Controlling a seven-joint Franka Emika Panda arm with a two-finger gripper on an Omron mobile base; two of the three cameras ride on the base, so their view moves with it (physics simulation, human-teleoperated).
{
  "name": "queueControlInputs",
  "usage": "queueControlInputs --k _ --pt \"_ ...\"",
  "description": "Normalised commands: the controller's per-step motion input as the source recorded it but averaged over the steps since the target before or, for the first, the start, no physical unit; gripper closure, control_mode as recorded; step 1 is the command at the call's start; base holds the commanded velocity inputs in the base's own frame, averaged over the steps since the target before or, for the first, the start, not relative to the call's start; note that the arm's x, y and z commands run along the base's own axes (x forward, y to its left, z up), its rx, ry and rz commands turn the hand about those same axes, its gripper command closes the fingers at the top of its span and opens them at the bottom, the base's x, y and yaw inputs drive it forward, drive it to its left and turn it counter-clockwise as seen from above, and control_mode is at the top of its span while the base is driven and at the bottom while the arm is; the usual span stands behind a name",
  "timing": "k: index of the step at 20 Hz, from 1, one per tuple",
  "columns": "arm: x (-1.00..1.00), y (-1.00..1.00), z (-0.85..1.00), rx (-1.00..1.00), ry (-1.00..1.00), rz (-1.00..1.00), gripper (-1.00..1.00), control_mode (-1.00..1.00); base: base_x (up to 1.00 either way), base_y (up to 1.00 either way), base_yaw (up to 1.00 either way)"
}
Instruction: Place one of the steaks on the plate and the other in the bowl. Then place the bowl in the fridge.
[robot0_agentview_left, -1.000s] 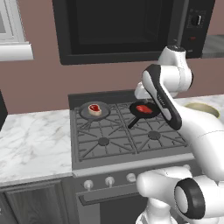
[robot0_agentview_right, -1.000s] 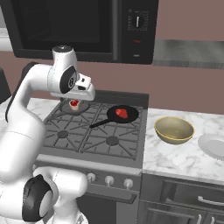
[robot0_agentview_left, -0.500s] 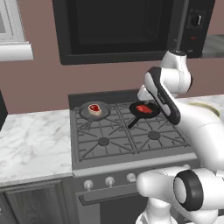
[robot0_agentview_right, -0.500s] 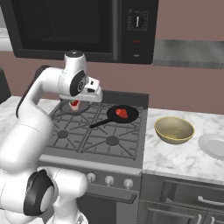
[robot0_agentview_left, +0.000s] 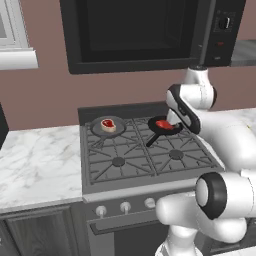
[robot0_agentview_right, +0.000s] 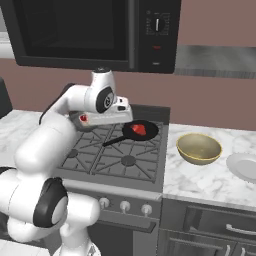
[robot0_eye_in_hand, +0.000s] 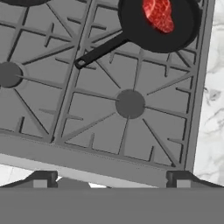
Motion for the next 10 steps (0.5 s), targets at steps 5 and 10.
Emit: queueControlInputs --k 5,10 --pt "0.54 -0.35 -0.1 0.0 0.02 0.16 -1.0 -1.0 0.0 0.0 0.0" --pt "0.5 -0.07 -0.2 0.0 0.02 0.1 -1.0 -1.0 0.0 0.0 0.0"
